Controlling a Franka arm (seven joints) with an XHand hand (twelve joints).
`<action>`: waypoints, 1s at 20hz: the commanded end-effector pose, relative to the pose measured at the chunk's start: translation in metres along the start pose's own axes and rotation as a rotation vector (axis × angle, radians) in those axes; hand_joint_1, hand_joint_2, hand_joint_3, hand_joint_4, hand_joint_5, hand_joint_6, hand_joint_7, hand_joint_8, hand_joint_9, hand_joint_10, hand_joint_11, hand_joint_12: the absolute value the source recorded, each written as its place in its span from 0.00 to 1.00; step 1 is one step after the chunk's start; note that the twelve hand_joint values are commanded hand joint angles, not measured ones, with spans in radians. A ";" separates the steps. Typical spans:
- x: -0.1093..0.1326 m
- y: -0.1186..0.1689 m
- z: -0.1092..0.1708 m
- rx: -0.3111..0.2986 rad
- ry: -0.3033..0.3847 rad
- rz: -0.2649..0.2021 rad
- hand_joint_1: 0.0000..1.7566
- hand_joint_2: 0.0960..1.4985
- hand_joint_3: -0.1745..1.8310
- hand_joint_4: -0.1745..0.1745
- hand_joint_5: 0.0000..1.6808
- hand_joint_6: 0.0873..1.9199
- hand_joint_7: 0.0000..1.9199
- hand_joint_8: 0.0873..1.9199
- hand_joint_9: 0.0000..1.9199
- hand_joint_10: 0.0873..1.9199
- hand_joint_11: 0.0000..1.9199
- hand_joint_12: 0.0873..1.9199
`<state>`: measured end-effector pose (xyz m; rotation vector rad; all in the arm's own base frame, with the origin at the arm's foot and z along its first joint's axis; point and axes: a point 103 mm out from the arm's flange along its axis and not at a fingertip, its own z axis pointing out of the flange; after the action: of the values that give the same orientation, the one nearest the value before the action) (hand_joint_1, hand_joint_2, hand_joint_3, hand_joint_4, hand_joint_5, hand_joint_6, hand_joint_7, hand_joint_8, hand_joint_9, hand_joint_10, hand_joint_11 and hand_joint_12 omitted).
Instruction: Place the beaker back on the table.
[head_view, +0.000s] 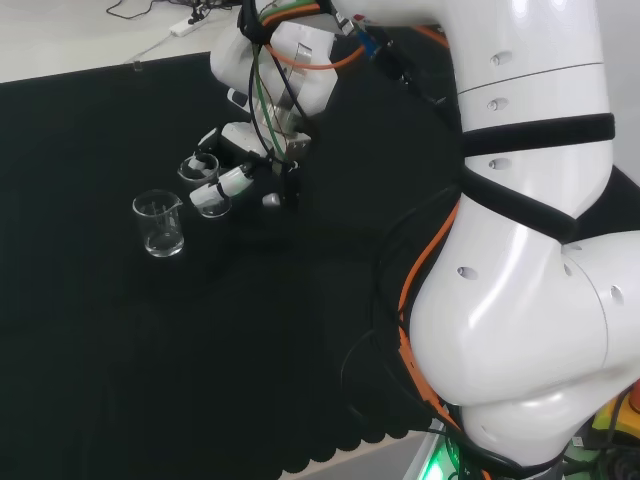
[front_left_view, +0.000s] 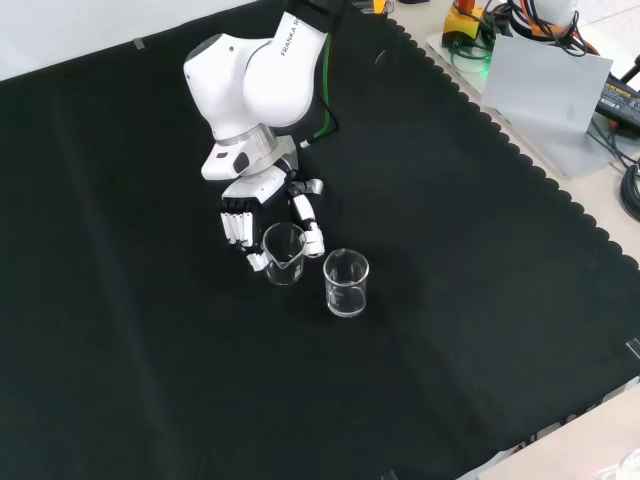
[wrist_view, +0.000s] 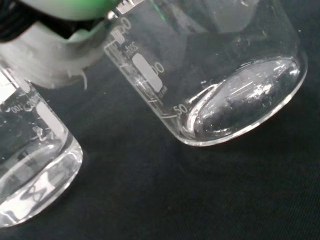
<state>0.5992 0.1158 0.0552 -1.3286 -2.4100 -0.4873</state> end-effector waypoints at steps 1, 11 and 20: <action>-0.001 -0.002 0.004 0.001 -0.008 0.009 0.66 0.37 0.49 0.46 0.72 0.42 0.77 0.32 0.70 0.34 0.65 0.38; -0.001 -0.004 0.009 0.038 0.010 0.019 0.64 0.51 0.34 0.57 0.64 0.46 0.63 0.35 0.60 0.32 0.47 0.51; 0.000 -0.005 0.004 0.109 0.012 0.038 0.58 0.29 0.48 0.32 0.21 0.30 0.27 0.35 0.29 0.33 0.04 0.70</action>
<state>0.5951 0.1159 0.0497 -1.3240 -2.3719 -0.4017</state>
